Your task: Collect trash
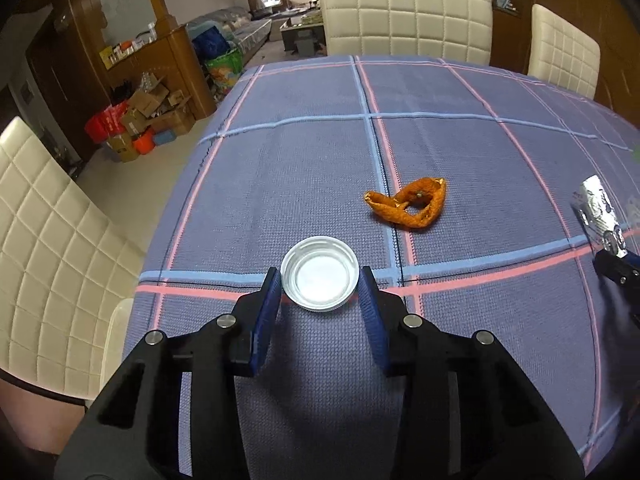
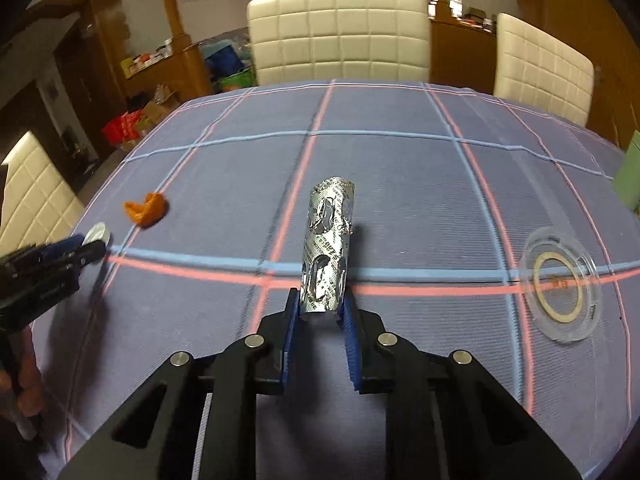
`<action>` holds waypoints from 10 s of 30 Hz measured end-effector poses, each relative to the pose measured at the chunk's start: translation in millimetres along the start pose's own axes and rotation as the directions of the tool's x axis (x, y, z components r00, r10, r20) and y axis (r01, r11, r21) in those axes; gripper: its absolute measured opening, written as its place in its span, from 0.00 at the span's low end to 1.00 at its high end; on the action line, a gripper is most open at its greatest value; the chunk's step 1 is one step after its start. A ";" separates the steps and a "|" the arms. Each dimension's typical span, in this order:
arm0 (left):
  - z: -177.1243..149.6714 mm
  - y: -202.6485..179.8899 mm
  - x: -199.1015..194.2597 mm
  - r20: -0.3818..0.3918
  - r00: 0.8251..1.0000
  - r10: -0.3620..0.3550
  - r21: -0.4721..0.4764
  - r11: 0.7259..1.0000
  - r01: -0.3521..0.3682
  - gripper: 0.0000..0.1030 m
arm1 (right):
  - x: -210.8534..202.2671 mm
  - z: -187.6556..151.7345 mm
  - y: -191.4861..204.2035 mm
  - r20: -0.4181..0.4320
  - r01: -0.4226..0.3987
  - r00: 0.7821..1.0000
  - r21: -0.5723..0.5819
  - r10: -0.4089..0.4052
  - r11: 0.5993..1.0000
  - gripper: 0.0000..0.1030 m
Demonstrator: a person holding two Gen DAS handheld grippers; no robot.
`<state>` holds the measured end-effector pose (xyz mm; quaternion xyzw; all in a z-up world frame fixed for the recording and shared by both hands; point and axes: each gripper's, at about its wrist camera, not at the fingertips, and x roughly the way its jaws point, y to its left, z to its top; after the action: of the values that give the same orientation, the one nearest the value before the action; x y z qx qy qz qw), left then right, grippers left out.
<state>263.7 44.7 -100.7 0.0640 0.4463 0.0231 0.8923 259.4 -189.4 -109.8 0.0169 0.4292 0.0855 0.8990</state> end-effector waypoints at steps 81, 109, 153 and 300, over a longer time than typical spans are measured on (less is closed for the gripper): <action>-134.2 234.2 -90.4 0.070 0.957 0.280 -0.281 0.926 -0.251 0.95 | -30.5 -27.2 343.9 0.048 -0.147 0.976 -0.581 0.214 0.801 0.70; -57.5 48.5 -87.6 0.106 0.994 0.041 0.006 0.999 -0.042 0.96 | -55.7 -10.0 78.9 0.100 0.068 0.994 -0.175 -0.051 0.982 0.71; 48.6 -44.9 42.3 0.030 0.998 -0.061 0.127 0.990 0.057 0.54 | 25.6 37.5 -35.2 0.012 -0.037 0.999 -0.162 0.039 0.986 0.04; -111.6 130.9 -245.0 0.318 0.917 0.241 -0.307 0.941 -0.141 0.96 | -198.0 -13.5 200.5 0.292 0.161 0.953 -0.267 -0.079 0.950 0.93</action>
<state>29.5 160.7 45.2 -0.0149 0.2640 0.1617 0.9508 98.8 -25.8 54.8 -0.1286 0.2821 0.0885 0.9466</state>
